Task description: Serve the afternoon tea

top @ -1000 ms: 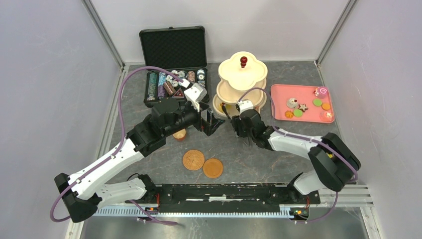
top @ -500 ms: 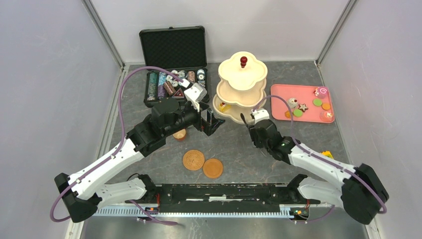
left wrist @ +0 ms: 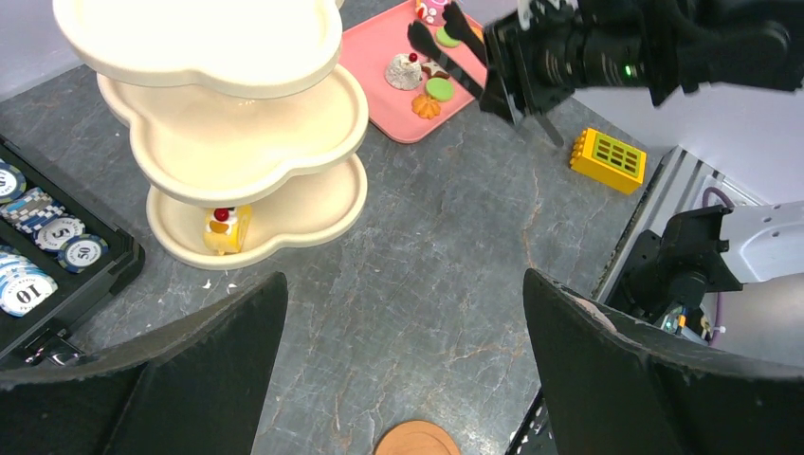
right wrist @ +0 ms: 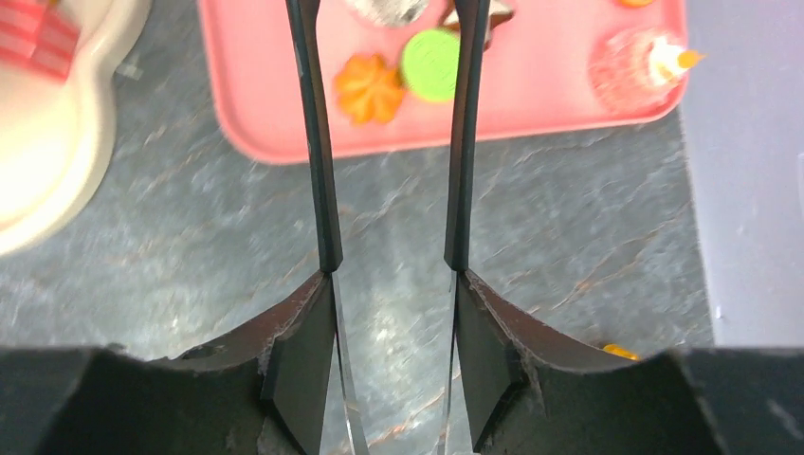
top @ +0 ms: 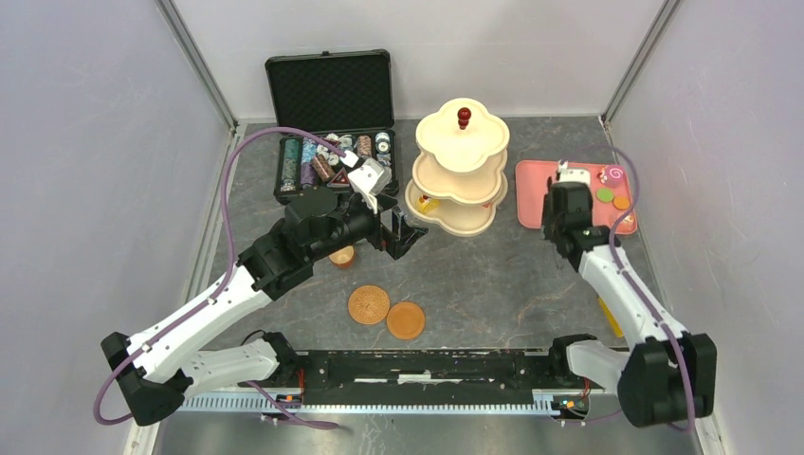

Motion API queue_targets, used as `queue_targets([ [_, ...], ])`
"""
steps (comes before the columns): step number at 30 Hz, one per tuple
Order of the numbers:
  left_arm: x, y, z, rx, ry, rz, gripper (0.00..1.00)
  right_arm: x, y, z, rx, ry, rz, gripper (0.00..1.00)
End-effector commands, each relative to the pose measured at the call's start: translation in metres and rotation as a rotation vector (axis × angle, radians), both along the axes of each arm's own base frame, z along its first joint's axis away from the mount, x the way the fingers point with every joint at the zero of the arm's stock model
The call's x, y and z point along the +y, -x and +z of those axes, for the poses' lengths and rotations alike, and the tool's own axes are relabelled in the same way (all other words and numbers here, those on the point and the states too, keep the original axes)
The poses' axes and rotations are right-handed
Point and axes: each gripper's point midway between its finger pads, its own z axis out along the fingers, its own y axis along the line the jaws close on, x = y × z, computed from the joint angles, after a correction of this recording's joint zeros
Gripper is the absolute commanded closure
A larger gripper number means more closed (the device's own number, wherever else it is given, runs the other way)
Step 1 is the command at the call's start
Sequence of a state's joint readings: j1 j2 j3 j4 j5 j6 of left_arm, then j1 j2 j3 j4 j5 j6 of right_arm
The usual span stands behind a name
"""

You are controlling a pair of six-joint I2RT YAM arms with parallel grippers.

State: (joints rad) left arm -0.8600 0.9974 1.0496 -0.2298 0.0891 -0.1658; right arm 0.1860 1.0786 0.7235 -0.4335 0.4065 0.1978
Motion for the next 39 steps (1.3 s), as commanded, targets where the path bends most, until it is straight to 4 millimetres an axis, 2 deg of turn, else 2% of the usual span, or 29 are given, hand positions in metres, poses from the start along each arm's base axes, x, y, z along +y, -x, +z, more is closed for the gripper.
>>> queue_targets([
  [1,-0.003,0.007,0.022,-0.003,0.083,-0.020,0.00,-0.029,-0.028,0.023,-0.007,0.001,-0.038,0.48],
  [8,-0.003,0.009,0.024,-0.005,0.091,-0.028,0.00,-0.048,-0.052,0.012,0.069,-0.040,-0.038,0.43],
  [16,-0.006,0.012,0.023,-0.003,0.085,-0.039,0.00,-0.050,-0.069,-0.006,0.138,-0.058,-0.023,0.40],
  [20,-0.006,0.011,0.022,-0.002,0.081,-0.038,0.00,-0.045,-0.075,-0.012,0.150,-0.083,-0.002,0.39],
  [32,-0.008,0.010,0.018,0.005,0.071,-0.038,0.00,-0.046,-0.067,-0.039,0.222,-0.078,-0.007,0.40],
  [39,-0.008,0.010,0.018,0.006,0.071,-0.038,0.00,-0.047,-0.066,-0.048,0.239,-0.075,-0.013,0.47],
])
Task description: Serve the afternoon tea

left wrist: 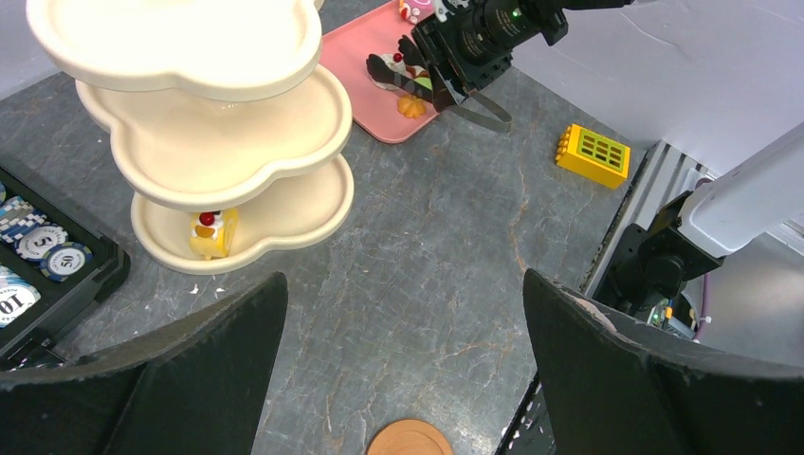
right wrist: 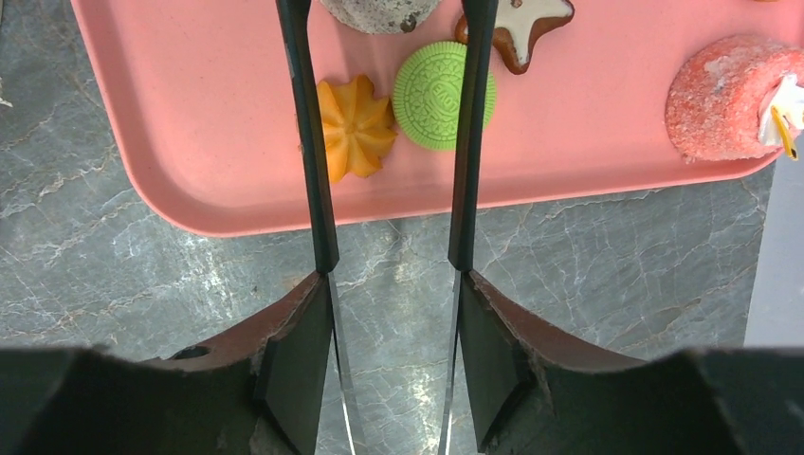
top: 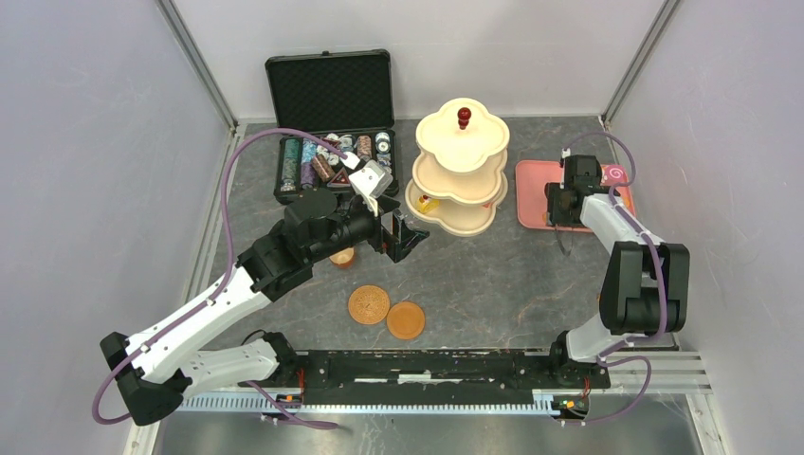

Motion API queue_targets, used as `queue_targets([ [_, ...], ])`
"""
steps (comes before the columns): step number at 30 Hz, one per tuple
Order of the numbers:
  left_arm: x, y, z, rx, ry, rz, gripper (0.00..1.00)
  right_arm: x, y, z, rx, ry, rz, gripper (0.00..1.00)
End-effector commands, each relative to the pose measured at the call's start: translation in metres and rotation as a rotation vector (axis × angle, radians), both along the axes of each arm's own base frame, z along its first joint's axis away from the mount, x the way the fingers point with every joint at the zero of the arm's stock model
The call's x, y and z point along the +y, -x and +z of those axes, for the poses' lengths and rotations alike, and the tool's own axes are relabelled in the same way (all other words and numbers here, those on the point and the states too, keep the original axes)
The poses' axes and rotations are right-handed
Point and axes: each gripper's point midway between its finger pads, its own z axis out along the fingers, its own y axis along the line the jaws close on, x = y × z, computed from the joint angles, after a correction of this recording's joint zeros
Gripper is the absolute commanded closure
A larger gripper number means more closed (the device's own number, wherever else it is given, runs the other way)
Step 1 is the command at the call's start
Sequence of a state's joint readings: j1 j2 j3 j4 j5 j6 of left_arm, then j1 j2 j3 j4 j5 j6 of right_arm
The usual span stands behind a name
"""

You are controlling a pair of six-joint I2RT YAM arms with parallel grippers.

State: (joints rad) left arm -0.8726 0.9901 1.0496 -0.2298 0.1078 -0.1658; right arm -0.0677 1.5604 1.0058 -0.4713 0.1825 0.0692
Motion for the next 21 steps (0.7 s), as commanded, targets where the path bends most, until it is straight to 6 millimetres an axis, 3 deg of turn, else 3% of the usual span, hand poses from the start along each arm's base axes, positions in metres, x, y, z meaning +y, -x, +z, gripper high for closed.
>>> queue_targets([
  [1,-0.005,0.003,0.015,0.009,0.064,-0.008,0.00,-0.002,-0.010,0.003,-0.036,0.006,0.003,0.49],
  [7,-0.005,0.003,0.016,0.008,0.066,-0.009,0.00,0.000,-0.010,0.009,-0.053,-0.002,0.007,0.67],
  [15,-0.005,0.003,0.016,0.007,0.066,-0.007,0.00,0.007,-0.004,0.054,-0.207,-0.018,0.030,0.81],
  [19,-0.005,0.003,0.016,0.008,0.066,-0.007,0.00,0.023,0.003,0.074,-0.299,-0.079,0.089,0.84],
  [21,-0.005,0.004,0.016,0.007,0.067,-0.010,0.00,0.048,0.003,0.082,-0.348,-0.179,0.173,0.85],
])
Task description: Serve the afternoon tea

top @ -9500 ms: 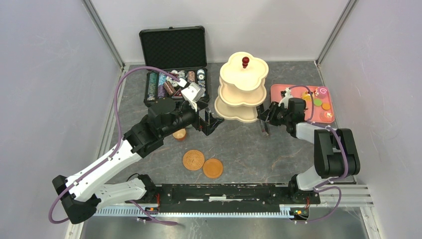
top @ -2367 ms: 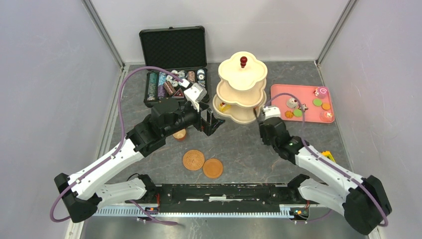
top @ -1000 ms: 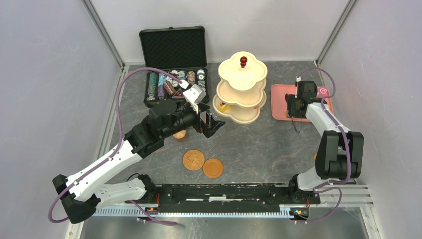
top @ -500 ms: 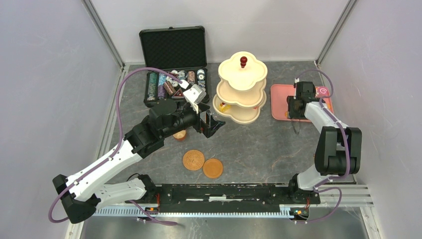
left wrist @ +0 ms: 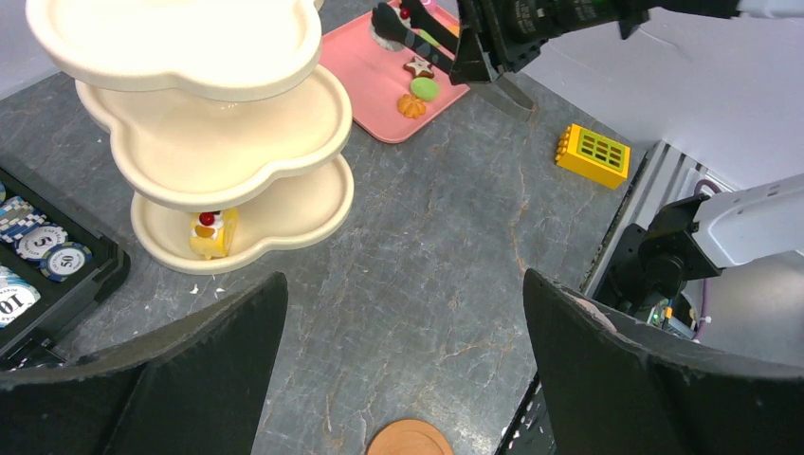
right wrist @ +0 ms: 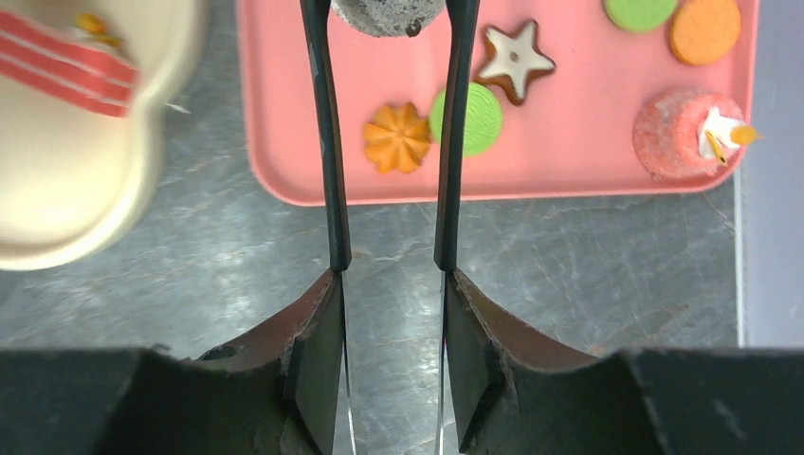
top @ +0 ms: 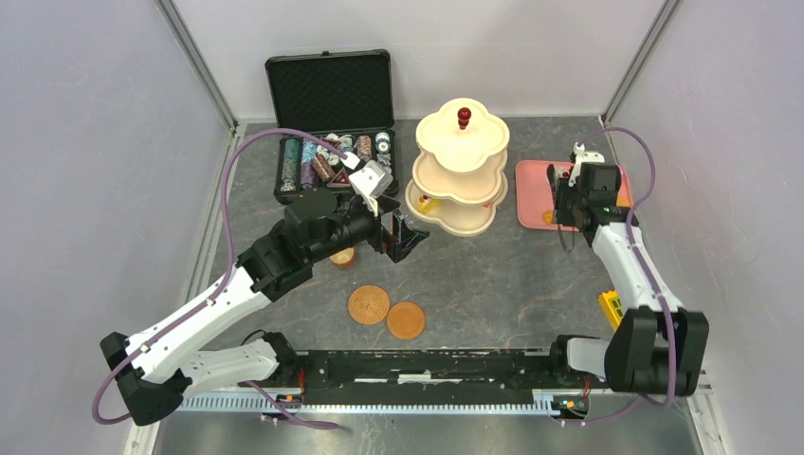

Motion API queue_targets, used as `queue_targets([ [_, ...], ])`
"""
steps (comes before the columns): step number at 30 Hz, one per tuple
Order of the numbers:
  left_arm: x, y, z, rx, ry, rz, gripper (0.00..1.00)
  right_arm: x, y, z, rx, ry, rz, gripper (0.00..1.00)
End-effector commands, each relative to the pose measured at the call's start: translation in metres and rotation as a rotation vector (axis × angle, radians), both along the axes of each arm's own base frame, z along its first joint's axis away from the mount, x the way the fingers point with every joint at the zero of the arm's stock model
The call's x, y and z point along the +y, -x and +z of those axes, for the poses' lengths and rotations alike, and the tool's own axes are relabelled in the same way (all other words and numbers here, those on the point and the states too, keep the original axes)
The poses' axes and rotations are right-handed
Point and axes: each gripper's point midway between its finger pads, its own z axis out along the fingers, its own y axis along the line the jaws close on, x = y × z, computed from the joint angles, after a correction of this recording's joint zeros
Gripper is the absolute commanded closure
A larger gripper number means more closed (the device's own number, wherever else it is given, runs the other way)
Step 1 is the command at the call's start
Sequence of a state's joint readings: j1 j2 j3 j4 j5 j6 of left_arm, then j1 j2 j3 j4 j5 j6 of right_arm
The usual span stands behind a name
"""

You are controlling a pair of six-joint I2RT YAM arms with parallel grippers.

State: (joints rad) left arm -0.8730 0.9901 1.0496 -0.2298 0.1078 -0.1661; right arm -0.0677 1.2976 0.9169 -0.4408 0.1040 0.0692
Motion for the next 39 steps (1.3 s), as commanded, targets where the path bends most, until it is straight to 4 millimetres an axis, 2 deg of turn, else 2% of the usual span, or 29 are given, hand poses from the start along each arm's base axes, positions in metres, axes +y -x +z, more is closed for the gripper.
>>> queue_targets([
  [1,-0.005,0.004,0.017,0.008,0.068,-0.010,0.00,0.049,-0.007,0.032,-0.166,-0.166,0.194,0.85],
  [4,-0.005,0.004,0.016,0.008,0.067,-0.010,0.00,0.092,-0.007,0.049,-0.214,-0.229,0.316,0.84],
  [6,-0.005,0.003,0.016,0.010,0.066,-0.008,0.00,0.111,-0.010,0.058,-0.229,-0.235,0.352,0.84],
  [10,-0.005,0.002,0.014,0.010,0.062,-0.003,0.00,0.138,-0.017,0.065,-0.238,-0.226,0.388,0.84],
  [13,-0.004,0.002,0.015,0.007,0.060,0.001,0.00,0.144,-0.025,0.068,-0.244,-0.217,0.383,0.85],
  [18,-0.004,0.002,0.014,0.008,0.058,0.000,0.00,0.129,-0.028,0.069,-0.237,-0.137,0.319,0.85],
  [28,-0.004,0.001,0.014,0.007,0.057,0.002,0.00,0.157,-0.051,0.077,-0.240,-0.160,0.417,0.83],
  [33,-0.005,0.000,0.012,0.010,0.054,0.003,0.00,0.163,-0.062,0.079,-0.237,-0.151,0.412,0.77],
  [39,-0.006,0.000,0.010,0.017,0.050,-0.002,0.00,0.163,-0.071,0.071,-0.209,-0.141,0.394,0.60],
])
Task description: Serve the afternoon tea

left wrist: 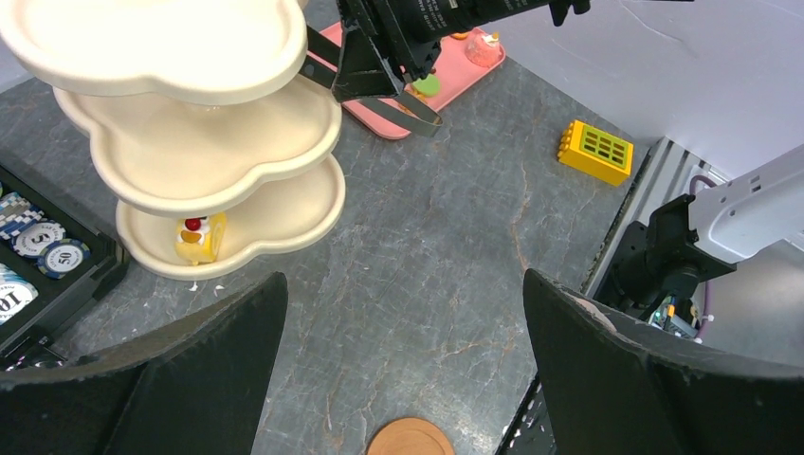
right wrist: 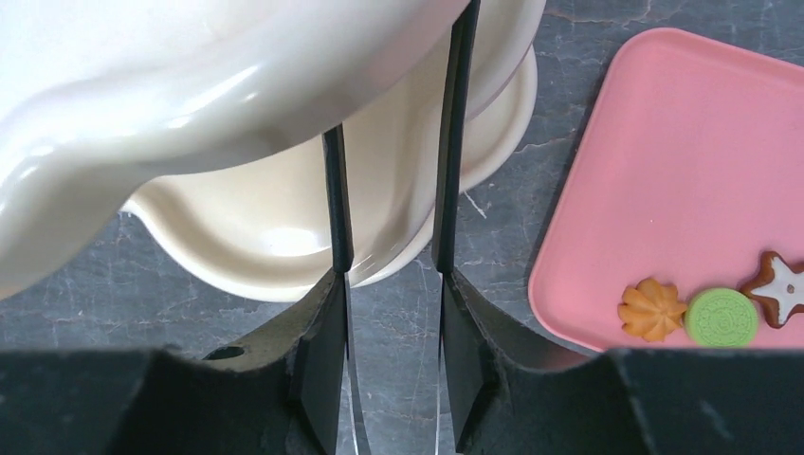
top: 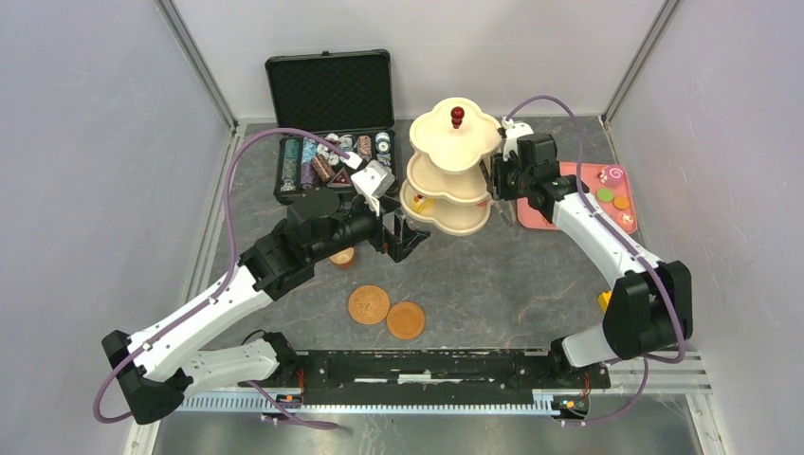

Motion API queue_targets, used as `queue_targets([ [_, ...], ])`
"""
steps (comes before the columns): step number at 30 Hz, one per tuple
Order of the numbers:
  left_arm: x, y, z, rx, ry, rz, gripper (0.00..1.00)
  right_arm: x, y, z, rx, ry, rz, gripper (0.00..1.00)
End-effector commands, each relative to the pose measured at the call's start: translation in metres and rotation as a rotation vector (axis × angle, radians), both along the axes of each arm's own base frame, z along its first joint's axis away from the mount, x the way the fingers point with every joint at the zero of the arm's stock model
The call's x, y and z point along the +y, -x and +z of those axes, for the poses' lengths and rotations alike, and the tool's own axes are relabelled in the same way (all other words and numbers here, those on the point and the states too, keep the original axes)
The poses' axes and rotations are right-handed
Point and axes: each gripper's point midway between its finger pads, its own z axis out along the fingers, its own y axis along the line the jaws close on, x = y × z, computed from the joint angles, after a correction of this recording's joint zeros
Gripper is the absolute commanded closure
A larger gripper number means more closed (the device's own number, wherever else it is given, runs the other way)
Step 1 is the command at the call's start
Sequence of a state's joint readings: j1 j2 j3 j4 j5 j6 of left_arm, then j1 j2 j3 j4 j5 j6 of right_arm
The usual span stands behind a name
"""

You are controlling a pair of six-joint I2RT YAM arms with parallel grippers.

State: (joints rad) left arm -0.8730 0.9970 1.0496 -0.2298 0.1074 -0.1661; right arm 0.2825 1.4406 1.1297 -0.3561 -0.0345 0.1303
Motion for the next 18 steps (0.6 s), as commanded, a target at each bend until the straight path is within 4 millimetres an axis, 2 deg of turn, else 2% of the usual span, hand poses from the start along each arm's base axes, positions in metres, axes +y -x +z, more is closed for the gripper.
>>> queue_targets([
  [1,-0.005,0.001,0.012,0.012,0.056,-0.002,0.00,0.000,-0.017,0.020,-0.062,-0.001,-0.022,0.58],
  [6,-0.006,0.001,0.012,0.014,0.055,-0.004,0.00,-0.006,-0.017,0.023,-0.072,0.014,-0.055,0.44],
  [13,-0.007,0.002,0.012,0.018,0.057,-0.006,0.00,-0.016,-0.005,0.029,-0.084,0.019,-0.099,0.41],
  [18,-0.008,0.001,0.009,0.025,0.054,-0.007,0.00,-0.031,0.015,0.028,-0.075,0.044,-0.150,0.41],
])
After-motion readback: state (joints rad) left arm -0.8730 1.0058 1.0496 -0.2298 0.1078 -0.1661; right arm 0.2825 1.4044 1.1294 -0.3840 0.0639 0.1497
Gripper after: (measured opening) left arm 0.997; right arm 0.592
